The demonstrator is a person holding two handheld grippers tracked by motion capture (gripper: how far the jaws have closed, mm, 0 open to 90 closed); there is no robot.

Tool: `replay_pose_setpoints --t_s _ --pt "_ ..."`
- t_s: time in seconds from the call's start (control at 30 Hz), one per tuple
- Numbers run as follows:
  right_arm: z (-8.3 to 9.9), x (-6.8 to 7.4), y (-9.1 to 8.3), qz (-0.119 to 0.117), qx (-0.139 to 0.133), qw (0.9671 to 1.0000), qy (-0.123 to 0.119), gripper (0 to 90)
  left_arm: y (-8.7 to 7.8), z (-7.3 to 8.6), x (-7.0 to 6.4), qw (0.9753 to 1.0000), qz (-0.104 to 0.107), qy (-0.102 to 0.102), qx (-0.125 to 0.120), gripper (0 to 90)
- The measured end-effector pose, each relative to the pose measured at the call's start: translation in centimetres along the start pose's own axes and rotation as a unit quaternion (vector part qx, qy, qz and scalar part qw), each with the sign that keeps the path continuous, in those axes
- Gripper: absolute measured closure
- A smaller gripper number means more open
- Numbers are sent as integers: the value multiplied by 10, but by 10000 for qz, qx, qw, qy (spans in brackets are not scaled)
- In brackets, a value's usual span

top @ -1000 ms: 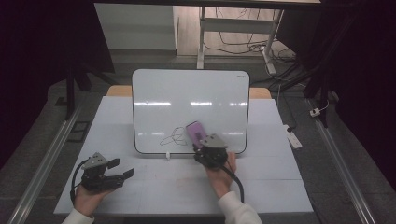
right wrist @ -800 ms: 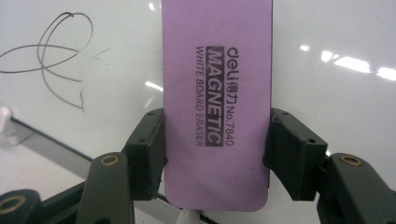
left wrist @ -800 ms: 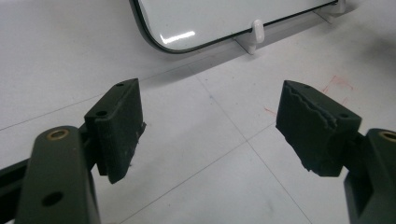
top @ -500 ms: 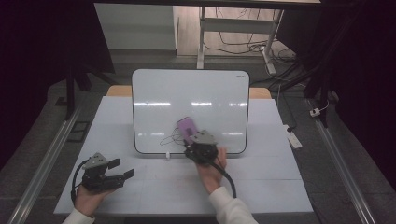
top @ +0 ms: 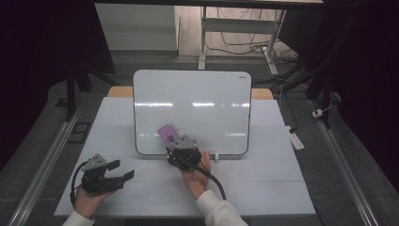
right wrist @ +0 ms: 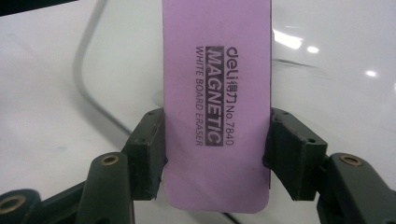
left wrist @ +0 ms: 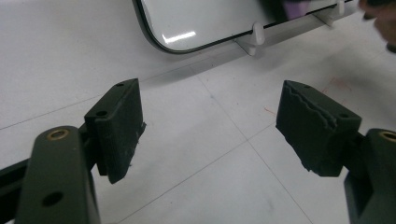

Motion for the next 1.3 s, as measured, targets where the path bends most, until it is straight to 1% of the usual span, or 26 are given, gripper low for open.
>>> replay_pose_setpoints --t_s 0.13,0.2,0.23,0.3,0.33,0.4,0.47,0.57,0.63,0.73,0.8,0.83,0.87,0.9,0.93,1.0,1.1,1.13,1.2,1.3 --pt "-2 -32 -17 304 -150 9992 229 413 0 0 0 10000 -1 -3 4 241" --pt "-4 -46 -24 471 -231 9980 346 413 1 0 0 10000 -5 15 9 241" --pt "-6 -52 -27 512 -267 9974 428 413 1 0 0 10000 -9 15 12 241" --pt "-10 -59 -29 542 -306 9966 538 413 1 0 0 10000 -14 12 12 241" --pt "-13 -59 -28 562 -320 9965 530 413 1 0 0 10000 -15 12 10 241" --pt "-18 -54 -23 599 -384 9964 465 413 1 0 0 10000 -19 -9 6 241" --pt "-24 -45 -16 531 -423 9967 443 413 0 0 0 10000 -16 -25 9 241" --pt "-30 -23 -3 246 -373 9984 346 414 0 0 0 10000 -12 -15 11 241" --pt "-31 -5 8 87 -297 9994 161 414 0 1 1 10000 -22 -10 1 241" --pt "-25 24 22 -161 -188 9997 -72 414 -1 1 1 10000 -25 -44 -10 240" --pt "-17 39 28 -322 -68 9993 -149 414 -2 1 2 10000 -36 -39 -18 241" --pt "-12 44 29 -348 -33 9992 -218 414 -2 1 3 10000 -55 -44 -26 241" --pt "-9 47 30 -324 -46 9989 -325 414 -3 2 3 10000 -57 -58 -33 241" --pt "-7 47 29 -314 -54 9987 -389 414 -3 2 3 10000 -57 -58 -33 241" --pt "-7 45 28 -356 -39 9987 -361 414 -3 2 3 10000 -58 -64 -34 241" --pt "-9 39 26 -407 13 9990 -208 414 -2 2 2 10000 -49 -43 -15 241" --pt "-10 25 18 -260 -25 9995 -191 414 -2 2 2 10000 -44 -44 -18 241" --pt "-10 19 15 -226 -62 9996 -143 413 -2 2 2 10000 -56 -46 -16 241" --pt "-11 5 8 -102 -128 9999 -41 413 -2 2 2 10000 -71 -49 -19 240" --pt "-11 -19 -6 165 -213 9996 26 413 -2 1 2 9999 -85 -55 -28 241"
Point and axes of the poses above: each handheld gripper's, and its own axes: y roughly forward along the jaws, z roughly out of its underside, x roughly to its left, the point moved 1 cm from there along y, roughly forward along the jaws, and after that the axes turned 14 degrees about y, right-handed, at the moved point
